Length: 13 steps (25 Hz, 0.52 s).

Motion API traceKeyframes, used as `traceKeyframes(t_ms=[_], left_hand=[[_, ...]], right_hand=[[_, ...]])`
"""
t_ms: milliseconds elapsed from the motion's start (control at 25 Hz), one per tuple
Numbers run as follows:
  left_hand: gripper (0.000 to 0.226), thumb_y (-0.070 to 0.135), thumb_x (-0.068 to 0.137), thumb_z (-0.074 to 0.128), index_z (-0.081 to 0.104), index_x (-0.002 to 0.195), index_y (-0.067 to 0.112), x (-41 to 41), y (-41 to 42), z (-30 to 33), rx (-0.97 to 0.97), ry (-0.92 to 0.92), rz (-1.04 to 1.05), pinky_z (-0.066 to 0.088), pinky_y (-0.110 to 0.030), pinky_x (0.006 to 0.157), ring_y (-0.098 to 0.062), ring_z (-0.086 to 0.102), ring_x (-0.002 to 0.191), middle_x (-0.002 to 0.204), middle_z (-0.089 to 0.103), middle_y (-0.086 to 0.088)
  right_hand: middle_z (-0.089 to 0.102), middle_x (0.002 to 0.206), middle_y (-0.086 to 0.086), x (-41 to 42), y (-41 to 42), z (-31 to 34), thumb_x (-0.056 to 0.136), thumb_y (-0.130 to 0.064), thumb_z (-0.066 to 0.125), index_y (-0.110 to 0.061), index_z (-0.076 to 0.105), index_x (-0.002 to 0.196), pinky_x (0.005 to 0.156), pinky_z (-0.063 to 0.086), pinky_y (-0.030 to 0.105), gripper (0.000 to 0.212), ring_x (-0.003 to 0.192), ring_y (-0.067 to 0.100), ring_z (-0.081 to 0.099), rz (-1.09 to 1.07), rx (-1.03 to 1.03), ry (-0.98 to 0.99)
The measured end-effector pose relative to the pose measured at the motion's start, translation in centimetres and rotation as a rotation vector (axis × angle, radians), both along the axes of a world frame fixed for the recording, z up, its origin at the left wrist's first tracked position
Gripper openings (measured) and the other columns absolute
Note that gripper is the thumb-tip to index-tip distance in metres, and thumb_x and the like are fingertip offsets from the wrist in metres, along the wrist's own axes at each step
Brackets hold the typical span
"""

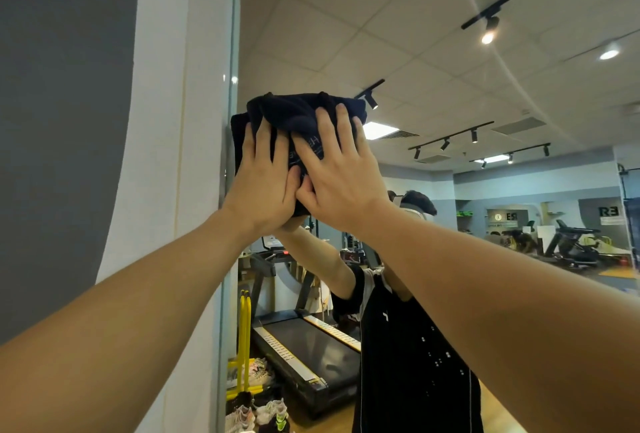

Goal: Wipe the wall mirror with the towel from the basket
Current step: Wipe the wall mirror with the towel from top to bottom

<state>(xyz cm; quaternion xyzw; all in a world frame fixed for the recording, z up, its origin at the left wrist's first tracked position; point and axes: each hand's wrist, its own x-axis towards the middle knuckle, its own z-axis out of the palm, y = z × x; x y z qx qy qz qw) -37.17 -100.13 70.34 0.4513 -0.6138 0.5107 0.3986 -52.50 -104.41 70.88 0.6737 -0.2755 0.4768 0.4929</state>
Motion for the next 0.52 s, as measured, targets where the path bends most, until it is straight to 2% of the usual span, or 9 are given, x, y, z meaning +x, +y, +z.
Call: traceKeyframes(t_ms=[160, 320, 520], left_hand=[[0.062, 0.026, 0.101, 0.040, 0.019, 0.157, 0.008, -3.6, -0.6, -0.8, -0.054, 0.022, -0.073, 0.021, -0.064, 0.123, -0.037, 0.009, 0.150, 0.160, 0.023, -0.027], [0.067, 0.032, 0.100, 0.035, 0.017, 0.159, 0.006, -8.4, -1.4, -1.2, -0.024, 0.053, -0.103, 0.015, -0.061, 0.126, -0.036, 0.005, 0.153, 0.163, 0.016, -0.024], [0.070, 0.032, 0.098, 0.038, 0.019, 0.159, 0.004, -16.2, -2.6, -1.6, -0.039, 0.044, -0.125, 0.015, -0.063, 0.124, -0.040, 0.004, 0.153, 0.164, 0.013, -0.023]], right_hand=[[0.027, 0.163, 0.024, -3.8, -0.3, -0.2, 0.099, -0.044, 0.034, -0.019, 0.034, 0.157, 0.123, 0.018, 0.061, 0.063, 0.152, 0.049, 0.018, -0.004, -0.005, 0.032], [0.028, 0.162, 0.025, -9.0, -0.4, -0.5, 0.099, -0.044, 0.033, -0.017, 0.033, 0.158, 0.122, 0.020, 0.062, 0.064, 0.151, 0.049, 0.019, -0.021, -0.015, 0.035], [0.029, 0.162, 0.025, -17.0, -1.0, -1.0, 0.098, -0.043, 0.036, -0.018, 0.033, 0.158, 0.123, 0.021, 0.061, 0.065, 0.151, 0.049, 0.022, -0.065, -0.022, 0.023]])
